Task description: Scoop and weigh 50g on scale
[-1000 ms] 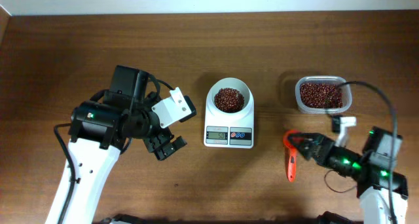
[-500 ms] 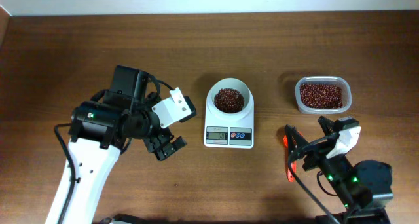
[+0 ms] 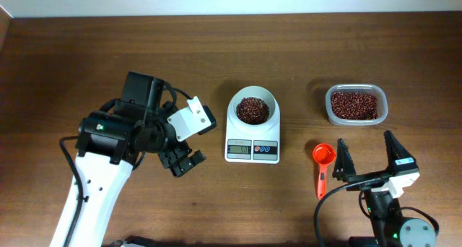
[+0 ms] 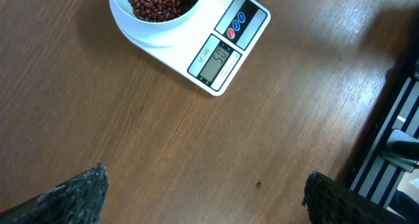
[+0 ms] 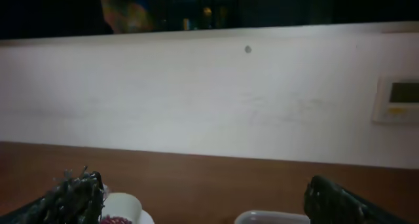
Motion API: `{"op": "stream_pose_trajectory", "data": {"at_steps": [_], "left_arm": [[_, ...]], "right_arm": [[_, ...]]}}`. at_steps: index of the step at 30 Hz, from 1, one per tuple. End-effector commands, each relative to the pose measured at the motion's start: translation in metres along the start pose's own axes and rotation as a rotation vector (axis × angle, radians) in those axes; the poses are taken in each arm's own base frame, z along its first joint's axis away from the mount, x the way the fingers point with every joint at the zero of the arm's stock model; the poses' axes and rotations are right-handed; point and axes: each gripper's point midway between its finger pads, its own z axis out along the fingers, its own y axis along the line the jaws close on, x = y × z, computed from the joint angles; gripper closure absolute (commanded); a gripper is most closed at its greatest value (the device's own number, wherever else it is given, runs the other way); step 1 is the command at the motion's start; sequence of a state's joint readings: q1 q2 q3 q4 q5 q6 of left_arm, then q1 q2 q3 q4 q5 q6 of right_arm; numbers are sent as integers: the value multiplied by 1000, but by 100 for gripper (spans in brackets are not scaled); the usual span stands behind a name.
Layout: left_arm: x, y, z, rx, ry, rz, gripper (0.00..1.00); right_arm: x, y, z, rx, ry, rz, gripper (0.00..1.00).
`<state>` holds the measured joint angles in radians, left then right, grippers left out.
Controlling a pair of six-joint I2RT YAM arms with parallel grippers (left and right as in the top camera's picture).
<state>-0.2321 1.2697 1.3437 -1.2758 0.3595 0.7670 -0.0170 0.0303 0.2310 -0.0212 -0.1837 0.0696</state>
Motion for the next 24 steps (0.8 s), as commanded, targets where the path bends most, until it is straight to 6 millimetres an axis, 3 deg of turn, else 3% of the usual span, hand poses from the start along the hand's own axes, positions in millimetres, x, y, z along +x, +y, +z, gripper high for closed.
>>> {"op": "stream_pose_trajectory", "data": {"at_steps": [1,4,13,21,24], "left_arm": [[-2,0,-4,-3,-16,8,1],[-2,0,-4,-3,-16,8,1],[-2,0,-4,-3,-16,8,1],[-2,0,-4,-3,-16,8,1],[-2,0,-4,-3,-16,8,1]], "right_arm": [[14,-7,-1,32,19,-14,1],[17,-8,-1,37,32,-115,1],[63,-16,3,55,98,-101,1],[82,-7,3,-5,142,-87,1],[94,-8,3,3,156,1,1]]}}
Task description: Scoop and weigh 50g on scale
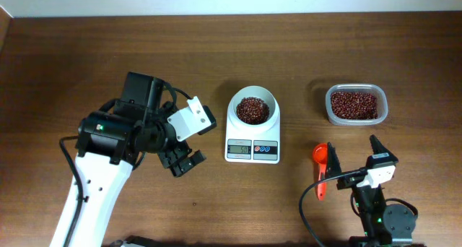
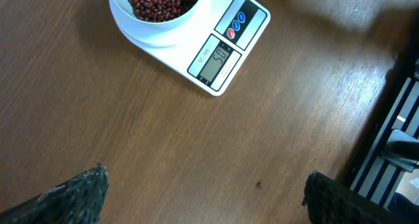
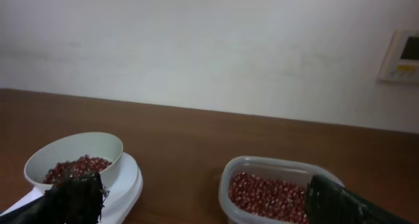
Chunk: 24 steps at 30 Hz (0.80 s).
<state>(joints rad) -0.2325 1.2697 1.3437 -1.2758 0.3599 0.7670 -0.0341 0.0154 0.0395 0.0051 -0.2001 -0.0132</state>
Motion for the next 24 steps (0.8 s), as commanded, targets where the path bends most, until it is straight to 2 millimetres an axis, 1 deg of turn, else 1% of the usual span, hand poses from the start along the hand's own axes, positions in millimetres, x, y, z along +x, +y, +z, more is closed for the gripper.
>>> {"op": "stream_pose_trajectory", "data": {"at_steps": [1,10,14,18,24], "left_arm": [[-2,0,-4,-4,-16,8,1],[-2,0,-4,-4,-16,8,1],[-2,0,-4,-4,-16,8,1],[-2,0,-4,-4,-16,8,1],[-2,0,-4,-4,-16,8,1]], "right_arm": [[10,1,1,-7,6,56,1],[20,4,1,-24,49,65,1],[21,4,1,-24,50,65,1],[29,4,0,-24,82,72,1],[29,5,0,-24,83,72,1]]}}
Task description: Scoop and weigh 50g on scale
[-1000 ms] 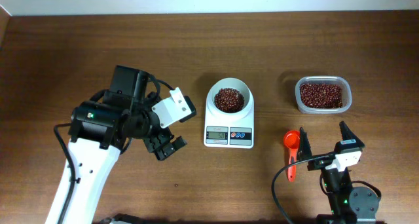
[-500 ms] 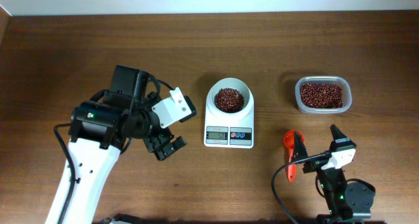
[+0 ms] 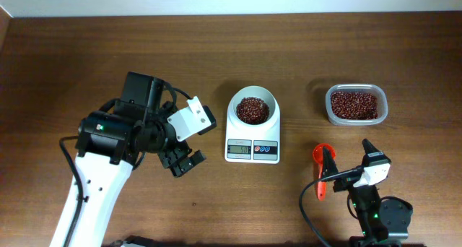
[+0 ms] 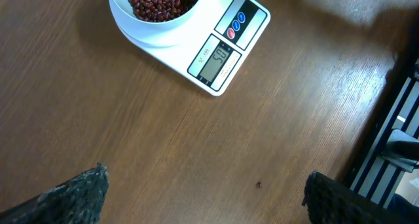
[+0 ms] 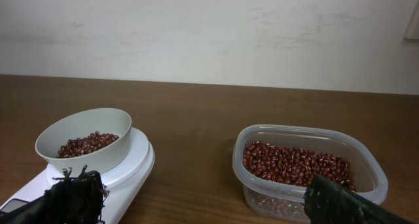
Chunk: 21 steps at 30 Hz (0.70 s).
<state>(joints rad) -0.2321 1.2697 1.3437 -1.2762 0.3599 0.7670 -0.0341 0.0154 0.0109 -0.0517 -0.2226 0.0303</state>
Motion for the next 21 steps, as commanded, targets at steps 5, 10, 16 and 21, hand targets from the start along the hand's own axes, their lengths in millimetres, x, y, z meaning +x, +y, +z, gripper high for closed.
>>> {"op": "stream_pose_trajectory", "data": {"at_steps": [5,10,16,21], "left_arm": [[-2,0,-4,-4,-16,8,1],[-2,0,-4,-4,-16,8,1],[-2,0,-4,-4,-16,8,1],[-2,0,-4,-4,-16,8,1]], "right_arm": [[4,0,0,16,7,6,1],[4,-5,0,43,11,-11,1],[4,-4,0,38,10,-53,1],[4,-4,0,38,10,-53,1]]}}
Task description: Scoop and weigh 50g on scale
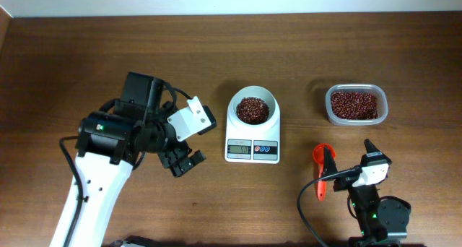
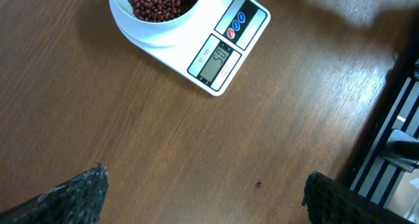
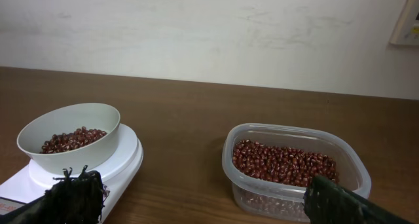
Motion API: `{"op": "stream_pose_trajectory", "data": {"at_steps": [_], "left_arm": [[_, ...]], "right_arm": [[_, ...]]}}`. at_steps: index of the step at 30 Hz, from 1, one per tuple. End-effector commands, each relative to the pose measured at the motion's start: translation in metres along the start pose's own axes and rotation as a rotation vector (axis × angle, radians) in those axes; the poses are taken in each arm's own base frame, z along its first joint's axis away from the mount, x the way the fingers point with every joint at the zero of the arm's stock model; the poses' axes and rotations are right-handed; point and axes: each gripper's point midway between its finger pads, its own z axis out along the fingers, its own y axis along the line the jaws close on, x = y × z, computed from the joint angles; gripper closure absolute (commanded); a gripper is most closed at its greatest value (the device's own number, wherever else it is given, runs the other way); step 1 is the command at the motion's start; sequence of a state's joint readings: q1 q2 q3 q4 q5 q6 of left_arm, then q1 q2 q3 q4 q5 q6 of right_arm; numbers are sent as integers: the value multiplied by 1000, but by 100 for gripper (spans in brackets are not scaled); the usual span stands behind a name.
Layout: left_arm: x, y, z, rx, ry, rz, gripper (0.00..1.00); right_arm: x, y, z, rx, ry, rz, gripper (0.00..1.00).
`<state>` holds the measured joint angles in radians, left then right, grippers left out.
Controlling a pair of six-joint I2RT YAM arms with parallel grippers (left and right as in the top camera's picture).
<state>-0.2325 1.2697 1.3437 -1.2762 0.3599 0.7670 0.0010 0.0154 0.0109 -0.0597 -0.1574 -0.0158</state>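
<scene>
A white scale in the middle of the table carries a white bowl of red beans; in the left wrist view its display reads about 50. The orange scoop lies on the table right of the scale, beside one finger of my right gripper, which is open and holds nothing. Ahead of the right gripper are the bowl and the clear bean tub. My left gripper hangs open left of the scale, with bare wood between its fingers.
The clear tub of beans stands at the back right. The right arm's base sits at the table's front edge. The left arm's white body occupies the front left. A wall runs behind the table.
The right wrist view has shifted slightly, so the tub and bowl sit a little further left in it. The scoop, the scale and the left arm have not moved.
My right gripper first stood open and raised near the scoop, its camera facing the wall. Then it was lower and closer to the front edge, with bowl and tub in its view. It has stayed there. The scoop lay on the table throughout, and the display showed about 50.
</scene>
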Motion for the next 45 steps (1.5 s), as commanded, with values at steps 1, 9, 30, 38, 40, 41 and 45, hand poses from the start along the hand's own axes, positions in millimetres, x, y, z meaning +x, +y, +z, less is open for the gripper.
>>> {"op": "stream_pose_trajectory", "data": {"at_steps": [1,9,30,38,40,41,45], "left_arm": [[-2,0,-4,-4,-16,8,1],[-2,0,-4,-4,-16,8,1],[-63,-10,-74,-206,-422,210,1],[-32,4,-76,-400,-815,-157,1],[-9,11,-62,-469,-903,-281,1],[2,13,-54,-520,-926,-284,1],[32,20,-42,-653,-972,-304,1]], "right_arm": [[2,-1,0,7,2,-6,1],[2,-1,0,7,2,-6,1],[2,-1,0,7,2,-6,1],[2,-1,0,7,2,-6,1],[2,-1,0,7,2,-6,1],[2,-1,0,7,2,-6,1],[2,-1,0,7,2,-6,1]]}}
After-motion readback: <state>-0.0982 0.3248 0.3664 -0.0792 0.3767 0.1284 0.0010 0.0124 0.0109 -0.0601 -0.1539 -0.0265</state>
